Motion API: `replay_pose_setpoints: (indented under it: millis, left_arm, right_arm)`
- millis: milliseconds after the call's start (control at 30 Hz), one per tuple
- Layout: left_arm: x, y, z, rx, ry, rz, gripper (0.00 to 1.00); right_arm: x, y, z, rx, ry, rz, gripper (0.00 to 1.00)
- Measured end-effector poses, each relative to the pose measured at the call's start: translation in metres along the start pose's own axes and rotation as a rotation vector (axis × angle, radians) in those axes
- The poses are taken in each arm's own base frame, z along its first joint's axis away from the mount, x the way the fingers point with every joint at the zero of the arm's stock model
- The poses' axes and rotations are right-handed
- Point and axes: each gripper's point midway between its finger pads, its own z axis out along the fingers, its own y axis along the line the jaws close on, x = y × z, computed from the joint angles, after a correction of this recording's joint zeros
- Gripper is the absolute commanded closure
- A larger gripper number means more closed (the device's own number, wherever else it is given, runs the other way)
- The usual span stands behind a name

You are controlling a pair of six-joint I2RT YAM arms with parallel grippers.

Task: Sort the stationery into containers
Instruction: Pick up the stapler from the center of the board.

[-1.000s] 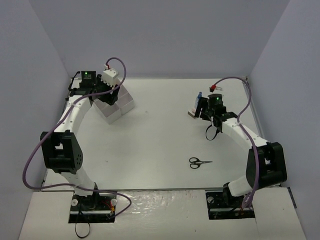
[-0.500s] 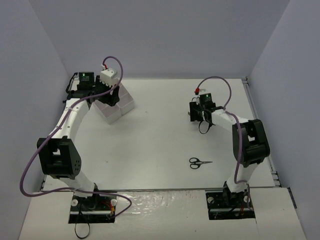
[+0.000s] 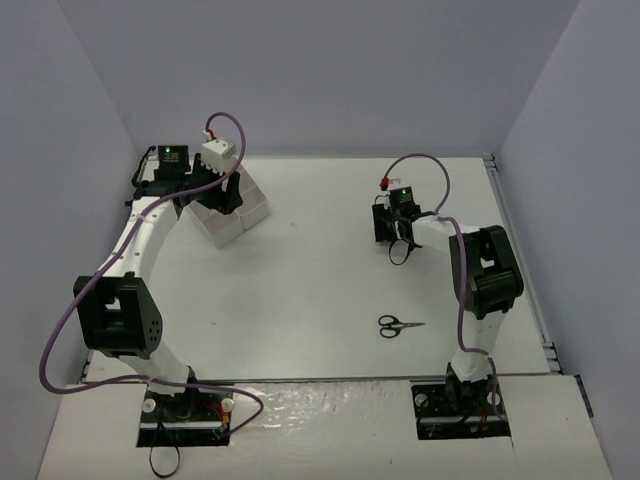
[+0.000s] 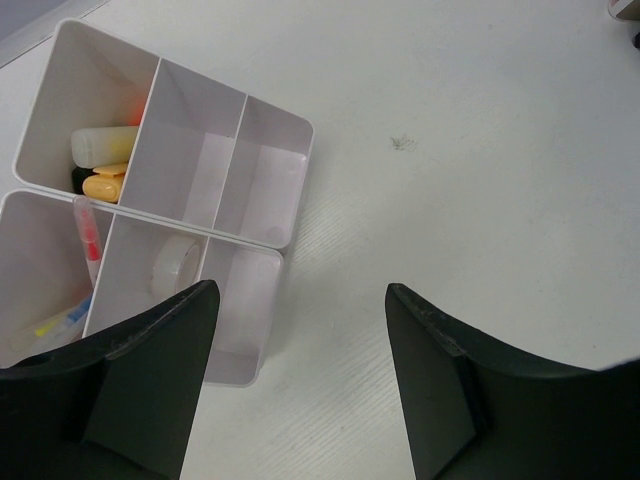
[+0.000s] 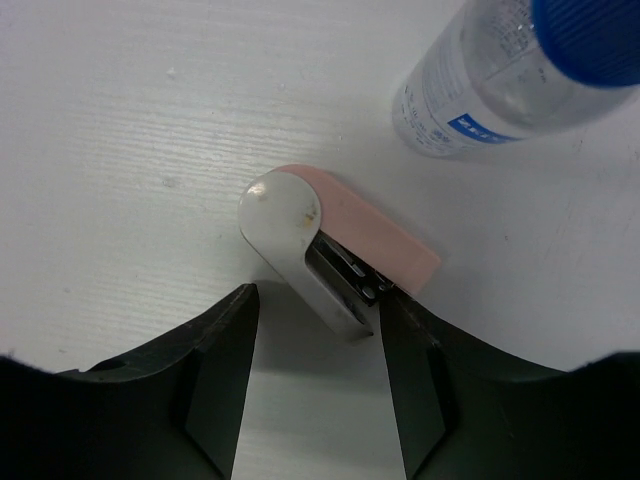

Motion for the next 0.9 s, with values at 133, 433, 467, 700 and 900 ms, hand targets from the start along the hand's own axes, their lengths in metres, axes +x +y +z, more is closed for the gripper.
replay_pose_setpoints:
  millis: [133, 433, 467, 700, 900]
  left_arm:
    - [0.0, -0.001, 0.0, 0.007, -0.002, -0.007, 0.36]
    - [0.0, -0.004, 0.001, 0.016, 0.0, -0.023, 0.36]
    - [0.0, -0.004, 0.001, 0.017, 0.0, -0.024, 0.36]
    - [0.001, -0.005, 0.0, 0.022, 0.002, -0.029, 0.36]
    - [0.004, -0.014, -0.001, 0.059, 0.013, -0.067, 0.36]
  right_arm:
    - [-0.003, 0.0, 0.003, 0.002, -0.009, -0.006, 0.6]
    - [-0.004, -0.002, 0.003, 0.009, -0.011, -0.021, 1.0]
    - [-0.004, -0.002, 0.003, 0.009, -0.011, -0.022, 1.0]
    - [-0.004, 0.001, 0.003, 0.004, -0.013, -0.027, 1.0]
    - [0.007, 0.019, -0.017, -0.023, -0.031, -0.088, 1.0]
